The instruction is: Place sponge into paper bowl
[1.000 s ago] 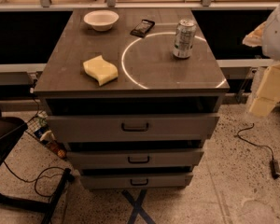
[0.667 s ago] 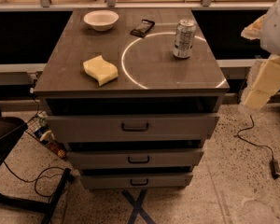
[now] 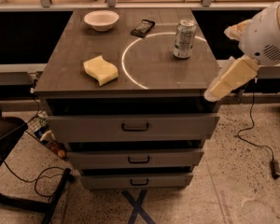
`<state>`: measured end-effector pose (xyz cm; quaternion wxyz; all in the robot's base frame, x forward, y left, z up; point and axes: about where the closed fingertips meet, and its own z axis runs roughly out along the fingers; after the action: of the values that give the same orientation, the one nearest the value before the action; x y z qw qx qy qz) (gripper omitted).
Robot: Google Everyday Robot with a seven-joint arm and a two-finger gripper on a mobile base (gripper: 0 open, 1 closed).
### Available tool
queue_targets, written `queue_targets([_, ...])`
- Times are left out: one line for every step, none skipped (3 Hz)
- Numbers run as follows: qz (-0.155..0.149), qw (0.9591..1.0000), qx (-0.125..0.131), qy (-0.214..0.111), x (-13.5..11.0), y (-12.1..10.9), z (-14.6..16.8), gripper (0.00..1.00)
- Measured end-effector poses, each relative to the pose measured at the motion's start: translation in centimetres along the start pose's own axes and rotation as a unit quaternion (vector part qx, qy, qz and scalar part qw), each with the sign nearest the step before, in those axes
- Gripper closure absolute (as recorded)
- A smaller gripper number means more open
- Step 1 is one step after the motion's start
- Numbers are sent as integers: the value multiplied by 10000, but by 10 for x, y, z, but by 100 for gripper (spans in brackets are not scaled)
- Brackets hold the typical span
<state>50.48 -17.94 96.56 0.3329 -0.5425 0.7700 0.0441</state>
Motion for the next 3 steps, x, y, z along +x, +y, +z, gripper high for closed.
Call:
queue_targets([261, 9953, 27, -931, -27, 0, 37, 0])
queue_targets([482, 9880, 417, -1410, -63, -17, 59, 0])
queue_targets([722, 9837, 855, -1404, -91, -35, 73, 0])
